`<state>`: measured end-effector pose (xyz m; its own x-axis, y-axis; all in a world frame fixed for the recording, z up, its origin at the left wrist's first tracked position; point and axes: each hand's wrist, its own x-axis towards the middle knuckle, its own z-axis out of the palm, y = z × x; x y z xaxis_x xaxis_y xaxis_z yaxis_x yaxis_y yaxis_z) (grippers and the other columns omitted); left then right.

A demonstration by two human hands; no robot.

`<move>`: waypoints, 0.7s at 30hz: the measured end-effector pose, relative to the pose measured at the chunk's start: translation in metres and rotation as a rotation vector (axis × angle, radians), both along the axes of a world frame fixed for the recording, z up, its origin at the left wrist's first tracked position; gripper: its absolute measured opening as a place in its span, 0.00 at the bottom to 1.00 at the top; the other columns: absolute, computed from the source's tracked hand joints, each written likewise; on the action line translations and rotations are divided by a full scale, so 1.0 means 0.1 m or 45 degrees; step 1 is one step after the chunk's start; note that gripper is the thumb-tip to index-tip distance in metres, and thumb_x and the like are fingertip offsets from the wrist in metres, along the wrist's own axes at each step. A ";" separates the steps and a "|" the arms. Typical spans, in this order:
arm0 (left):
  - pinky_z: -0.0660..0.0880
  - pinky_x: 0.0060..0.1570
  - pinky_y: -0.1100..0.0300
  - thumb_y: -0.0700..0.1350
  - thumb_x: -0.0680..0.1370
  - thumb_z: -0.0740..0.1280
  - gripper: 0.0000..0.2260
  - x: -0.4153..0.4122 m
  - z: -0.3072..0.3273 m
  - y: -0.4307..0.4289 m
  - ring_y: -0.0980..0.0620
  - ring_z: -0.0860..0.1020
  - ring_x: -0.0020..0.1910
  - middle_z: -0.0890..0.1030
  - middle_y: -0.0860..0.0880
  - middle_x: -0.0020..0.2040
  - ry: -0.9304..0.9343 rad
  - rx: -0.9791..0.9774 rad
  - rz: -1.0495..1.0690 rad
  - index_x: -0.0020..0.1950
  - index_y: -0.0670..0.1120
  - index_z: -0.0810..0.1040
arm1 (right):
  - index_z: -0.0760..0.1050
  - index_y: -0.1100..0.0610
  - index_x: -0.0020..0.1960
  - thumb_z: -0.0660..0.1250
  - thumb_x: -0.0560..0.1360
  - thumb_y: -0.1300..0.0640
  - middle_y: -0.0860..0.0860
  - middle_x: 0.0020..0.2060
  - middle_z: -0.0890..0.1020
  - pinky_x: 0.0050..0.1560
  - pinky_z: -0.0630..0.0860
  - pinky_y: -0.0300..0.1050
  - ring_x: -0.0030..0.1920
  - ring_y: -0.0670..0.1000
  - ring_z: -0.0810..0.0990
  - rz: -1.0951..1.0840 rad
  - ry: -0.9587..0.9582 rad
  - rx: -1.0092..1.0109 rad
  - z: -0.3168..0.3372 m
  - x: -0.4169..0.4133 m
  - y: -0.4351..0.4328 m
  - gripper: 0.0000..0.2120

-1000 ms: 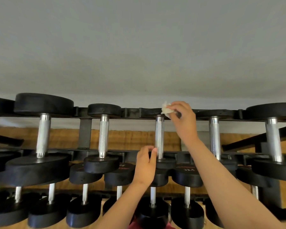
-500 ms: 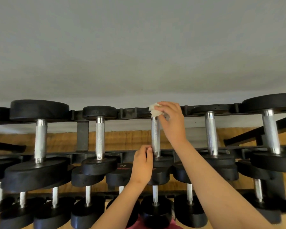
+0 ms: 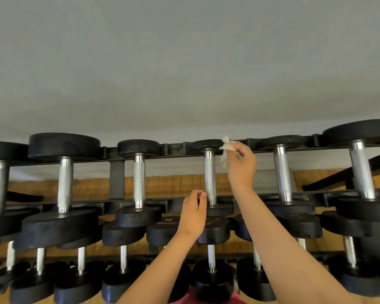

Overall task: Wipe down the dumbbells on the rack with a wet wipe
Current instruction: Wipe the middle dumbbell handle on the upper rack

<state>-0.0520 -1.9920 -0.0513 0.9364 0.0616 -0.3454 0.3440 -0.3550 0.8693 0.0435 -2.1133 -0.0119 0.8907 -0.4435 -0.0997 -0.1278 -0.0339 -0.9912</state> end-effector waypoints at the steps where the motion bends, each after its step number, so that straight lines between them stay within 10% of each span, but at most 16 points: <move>1: 0.73 0.54 0.64 0.49 0.84 0.56 0.09 -0.01 0.03 0.01 0.55 0.77 0.52 0.79 0.50 0.51 -0.002 -0.023 0.006 0.55 0.51 0.76 | 0.80 0.58 0.55 0.68 0.77 0.62 0.50 0.57 0.80 0.59 0.74 0.35 0.59 0.46 0.77 0.036 -0.057 -0.089 0.04 -0.01 0.04 0.08; 8: 0.68 0.65 0.65 0.48 0.84 0.57 0.13 -0.30 0.03 0.21 0.61 0.74 0.61 0.78 0.54 0.60 0.017 -0.161 0.035 0.64 0.49 0.77 | 0.82 0.55 0.55 0.69 0.76 0.64 0.45 0.53 0.79 0.61 0.68 0.29 0.59 0.44 0.73 0.508 -0.215 -0.615 0.14 -0.32 0.15 0.10; 12: 0.67 0.56 0.78 0.46 0.84 0.56 0.11 -0.31 0.09 0.33 0.65 0.73 0.60 0.78 0.57 0.59 0.029 -0.192 -0.047 0.61 0.54 0.76 | 0.81 0.54 0.53 0.71 0.74 0.63 0.44 0.50 0.80 0.60 0.73 0.37 0.56 0.45 0.78 0.426 -0.113 -0.569 0.14 -0.80 -0.14 0.10; 17: 0.63 0.52 0.83 0.43 0.85 0.55 0.13 -0.28 0.13 0.40 0.63 0.72 0.60 0.77 0.58 0.60 0.026 -0.175 -0.109 0.62 0.53 0.77 | 0.83 0.53 0.50 0.72 0.71 0.67 0.41 0.47 0.79 0.58 0.64 0.23 0.54 0.42 0.74 0.368 -0.072 -0.688 -0.02 -1.46 -0.12 0.12; 21: 0.67 0.60 0.73 0.47 0.85 0.51 0.17 -0.27 0.15 0.45 0.61 0.73 0.61 0.77 0.54 0.62 0.080 -0.279 -0.129 0.65 0.49 0.77 | 0.84 0.57 0.51 0.73 0.69 0.69 0.49 0.49 0.80 0.60 0.72 0.36 0.55 0.43 0.71 0.500 -0.172 -0.938 -0.20 -1.57 0.31 0.13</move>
